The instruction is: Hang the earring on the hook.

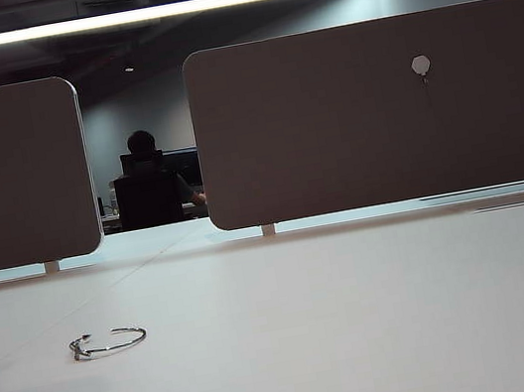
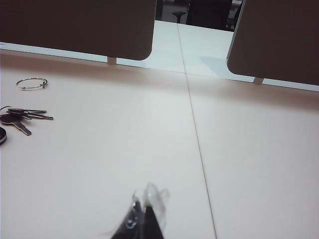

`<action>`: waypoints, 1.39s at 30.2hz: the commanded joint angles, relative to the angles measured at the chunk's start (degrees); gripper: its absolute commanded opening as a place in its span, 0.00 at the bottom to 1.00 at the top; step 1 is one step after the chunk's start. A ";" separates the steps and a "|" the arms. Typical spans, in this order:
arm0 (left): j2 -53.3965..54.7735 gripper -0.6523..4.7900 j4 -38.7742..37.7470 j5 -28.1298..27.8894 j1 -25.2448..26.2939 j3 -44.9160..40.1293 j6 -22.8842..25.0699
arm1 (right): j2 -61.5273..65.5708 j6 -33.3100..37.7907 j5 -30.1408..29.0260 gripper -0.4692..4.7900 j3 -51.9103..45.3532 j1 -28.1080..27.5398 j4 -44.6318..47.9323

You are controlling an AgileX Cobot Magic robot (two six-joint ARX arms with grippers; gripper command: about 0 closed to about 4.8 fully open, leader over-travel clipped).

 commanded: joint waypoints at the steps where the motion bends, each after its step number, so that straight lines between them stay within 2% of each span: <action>1: 0.04 0.11 0.66 0.26 -0.04 0.04 0.17 | 0.00 2.45 -0.20 0.08 0.28 0.00 -0.48; 10: 0.04 0.11 0.81 0.22 -0.02 0.15 0.13 | 0.00 2.16 0.02 0.08 2.36 0.00 -0.55; 12: 0.04 0.15 0.96 0.22 -0.02 0.90 0.00 | 0.00 2.16 -1.84 0.08 3.89 0.13 -0.48; 13: 0.04 0.31 1.03 0.22 -0.02 1.64 -0.35 | 0.00 2.14 -3.15 0.08 4.81 0.31 -0.26; 14: 0.04 0.55 0.96 0.26 -0.09 2.34 -0.35 | 0.00 2.12 -4.46 0.14 5.90 0.39 0.28; 15: 0.04 0.85 0.85 0.50 -0.09 3.02 -0.66 | 0.07 2.14 -5.77 0.28 6.78 0.37 0.81; 16: 0.04 1.00 0.90 1.22 -0.09 3.76 -2.08 | 0.13 2.14 -7.17 0.47 7.76 0.37 1.05; 17: 0.07 1.00 0.94 1.70 -0.09 4.15 -3.32 | 0.44 2.16 -8.44 0.71 8.98 0.37 0.92; 18: 0.09 1.00 0.90 3.02 -0.09 4.52 -4.57 | 1.01 2.19 -9.51 0.84 9.92 0.37 0.87; 19: 0.09 1.00 0.87 4.52 -0.09 4.74 -5.31 | 1.84 2.21 -11.10 0.89 10.80 0.42 0.90; 22: 0.09 1.00 0.87 10.75 -0.11 5.99 -5.46 | 6.64 1.25 -17.07 0.89 14.14 1.27 0.81; 24: 0.26 1.00 0.37 14.49 -0.13 7.63 -5.31 | 11.43 -3.26 -20.02 0.89 16.96 2.93 0.44; 29: 3.28 1.00 -4.76 19.47 -0.13 13.94 -0.79 | 26.60 -9.64 -21.03 0.89 24.96 9.05 -0.55; 34: 9.84 1.00 -9.38 20.59 -0.13 19.15 1.81 | 42.82 -8.85 -20.98 0.89 32.72 19.06 -0.37; 38: 15.63 1.00 -14.64 20.63 -0.13 22.56 5.55 | 53.92 -13.18 -20.74 0.89 37.94 28.89 2.43; 42: 21.57 1.00 -21.51 20.65 -0.15 26.56 9.33 | 65.44 -18.91 -19.50 0.89 45.79 35.82 -1.84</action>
